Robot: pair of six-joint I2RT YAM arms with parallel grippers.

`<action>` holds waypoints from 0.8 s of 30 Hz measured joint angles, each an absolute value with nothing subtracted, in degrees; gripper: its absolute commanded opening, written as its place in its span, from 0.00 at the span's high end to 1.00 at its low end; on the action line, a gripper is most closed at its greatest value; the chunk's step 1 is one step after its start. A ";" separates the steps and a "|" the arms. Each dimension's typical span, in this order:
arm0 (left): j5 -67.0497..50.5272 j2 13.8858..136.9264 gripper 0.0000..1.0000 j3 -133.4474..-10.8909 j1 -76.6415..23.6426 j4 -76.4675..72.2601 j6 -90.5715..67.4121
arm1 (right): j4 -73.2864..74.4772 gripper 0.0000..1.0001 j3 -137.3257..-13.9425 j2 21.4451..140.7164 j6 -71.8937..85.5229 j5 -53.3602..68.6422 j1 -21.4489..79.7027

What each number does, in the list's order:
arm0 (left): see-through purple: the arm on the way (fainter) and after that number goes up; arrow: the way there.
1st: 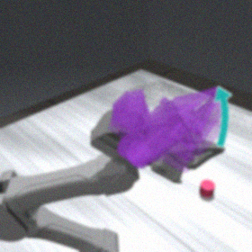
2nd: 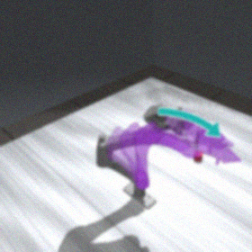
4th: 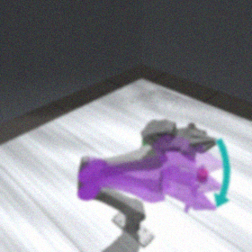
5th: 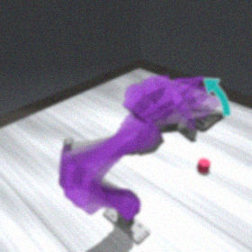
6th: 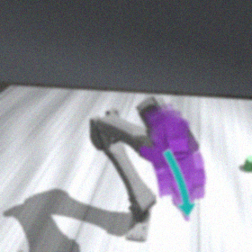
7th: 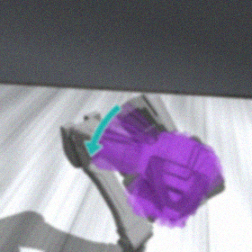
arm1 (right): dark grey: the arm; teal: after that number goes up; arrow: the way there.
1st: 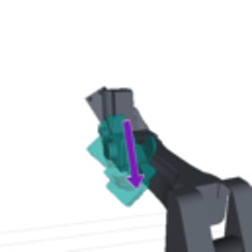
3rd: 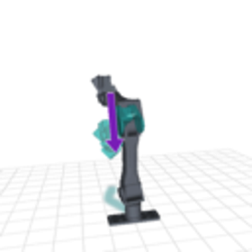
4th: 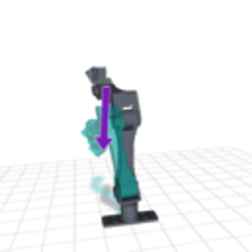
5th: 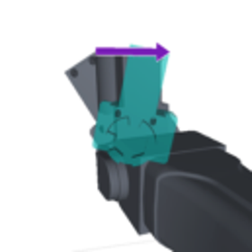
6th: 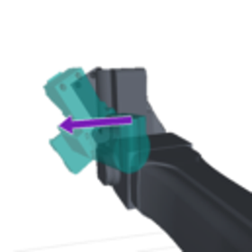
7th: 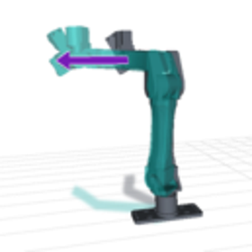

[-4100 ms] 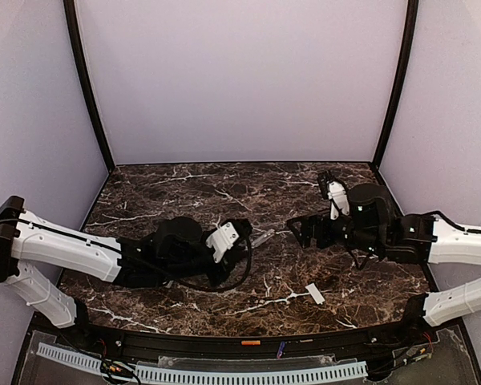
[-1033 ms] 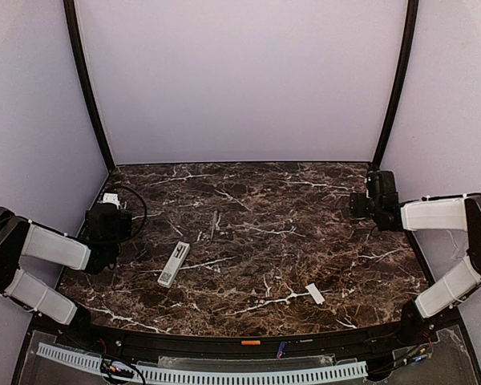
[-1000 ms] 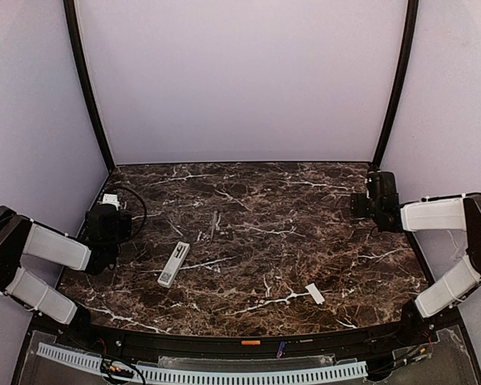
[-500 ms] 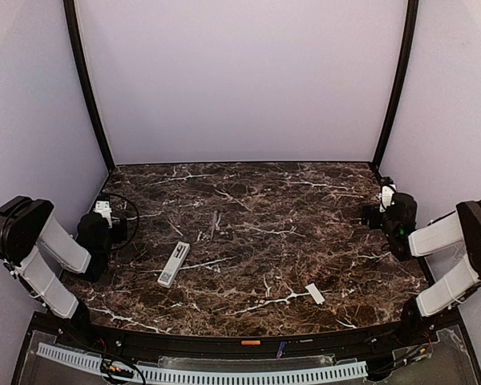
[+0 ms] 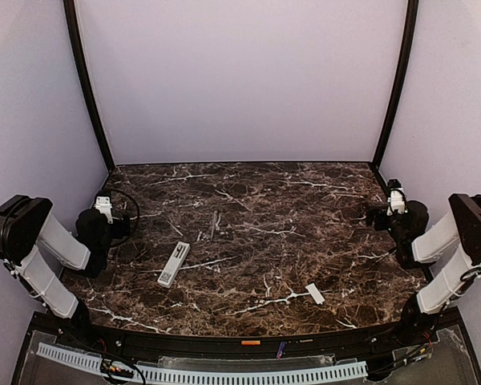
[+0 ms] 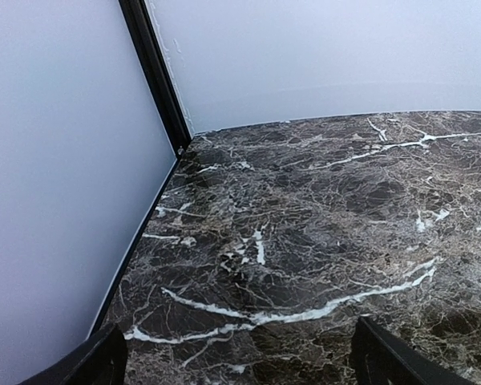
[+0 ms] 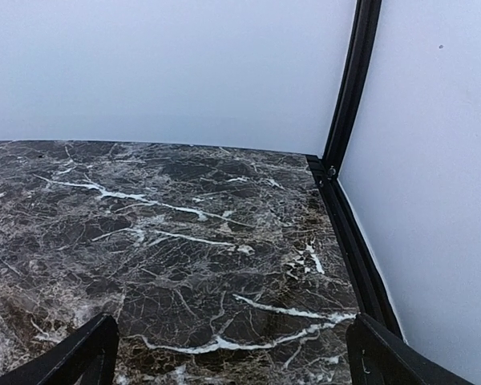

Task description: Unload the batteries from the remote control

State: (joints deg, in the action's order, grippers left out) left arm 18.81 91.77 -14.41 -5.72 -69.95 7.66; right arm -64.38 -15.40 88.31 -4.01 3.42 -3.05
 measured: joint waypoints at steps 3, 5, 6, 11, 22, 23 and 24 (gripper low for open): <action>18.48 91.77 0.01 -14.63 -5.61 -69.82 7.33 | -65.04 0.02 -15.42 88.31 -3.70 4.12 -3.16; 18.41 91.77 0.01 -14.63 -5.61 -69.80 7.25 | -65.58 0.01 -15.40 88.29 -3.33 4.03 -3.16; 18.44 91.77 0.01 -14.63 -5.61 -69.80 7.22 | -65.73 0.01 -15.40 88.29 -3.11 4.01 -3.16; 18.44 91.77 0.01 -14.63 -5.61 -69.80 7.05 | -66.50 0.01 -15.40 88.31 -2.66 3.81 -3.16; 18.41 91.77 0.01 -14.63 -5.61 -69.80 7.05 | -66.89 0.01 -15.40 88.31 -2.48 3.81 -3.16; 18.44 91.77 0.02 -14.63 -5.61 -69.80 7.05 | -66.89 0.01 -15.40 88.31 -2.48 3.81 -3.16; 18.41 91.77 0.01 -14.63 -5.61 -69.80 7.05 | -66.92 0.01 -15.40 88.31 -2.48 3.79 -3.16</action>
State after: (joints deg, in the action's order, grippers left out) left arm 18.41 91.77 -14.63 -5.61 -69.80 7.05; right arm -66.92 -15.40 88.31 -2.48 3.79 -3.16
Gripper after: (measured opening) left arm 0.986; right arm 0.986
